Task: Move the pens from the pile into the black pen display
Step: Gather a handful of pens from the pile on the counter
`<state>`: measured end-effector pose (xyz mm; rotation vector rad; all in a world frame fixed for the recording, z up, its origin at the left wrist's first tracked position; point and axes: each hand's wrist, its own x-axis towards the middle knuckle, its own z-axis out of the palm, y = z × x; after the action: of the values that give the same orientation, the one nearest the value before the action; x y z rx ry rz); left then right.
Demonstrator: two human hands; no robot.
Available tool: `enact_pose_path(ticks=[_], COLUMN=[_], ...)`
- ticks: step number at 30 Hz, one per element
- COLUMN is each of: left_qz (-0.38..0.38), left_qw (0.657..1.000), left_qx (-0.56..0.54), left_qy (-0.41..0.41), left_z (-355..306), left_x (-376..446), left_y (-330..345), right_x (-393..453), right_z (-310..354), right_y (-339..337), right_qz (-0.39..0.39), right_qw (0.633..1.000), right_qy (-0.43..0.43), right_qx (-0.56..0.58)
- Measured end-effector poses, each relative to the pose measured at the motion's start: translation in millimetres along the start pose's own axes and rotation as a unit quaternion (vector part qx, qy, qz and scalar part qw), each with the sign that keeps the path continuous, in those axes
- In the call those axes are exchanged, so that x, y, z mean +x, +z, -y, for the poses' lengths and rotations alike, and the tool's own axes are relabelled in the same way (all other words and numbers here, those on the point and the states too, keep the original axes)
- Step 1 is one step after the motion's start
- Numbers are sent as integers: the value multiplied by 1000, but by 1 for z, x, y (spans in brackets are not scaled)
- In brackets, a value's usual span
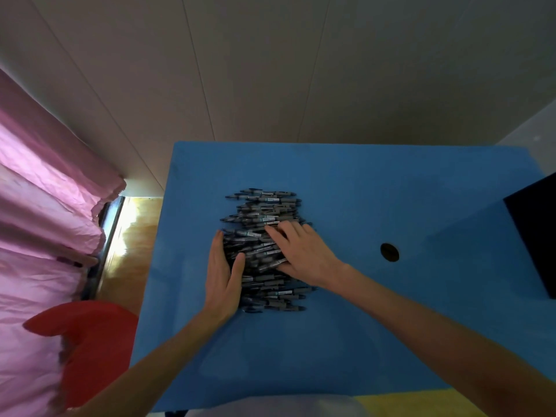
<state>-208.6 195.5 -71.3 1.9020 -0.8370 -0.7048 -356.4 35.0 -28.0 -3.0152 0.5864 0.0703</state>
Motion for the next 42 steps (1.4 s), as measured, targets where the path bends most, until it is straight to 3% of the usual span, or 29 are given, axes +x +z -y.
enact_pose_path(ticks=[9,19,22,25,30,35,42], left_qz=[24,6,-2,-17,11,47,52], left_qw=[999,997,997,988,951,925,935], left_qx=[7,57,73,149,306,373,344], left_qy=[49,45,38,42,37,55,64], left_z=[8,9,9,9,16,31,24], left_x=[-13,-12,-14,-21,-35,-49,-47], left_y=[-9,-8,-10,-17,-27,-31,-9], right_x=[1,19,9,-10,-48,-89,-100], right_z=[18,10,2,-4,-7,-14,11], right_y=[2,-17,-17,-12,8,26,44], right_qz=[-22,84,83,68,-26,21,61], right_qw=[995,987,982,978,964,921,948], right_qy=[93,111,129,149,180,275,233], right_qx=[29,75,112,131,191,276,207])
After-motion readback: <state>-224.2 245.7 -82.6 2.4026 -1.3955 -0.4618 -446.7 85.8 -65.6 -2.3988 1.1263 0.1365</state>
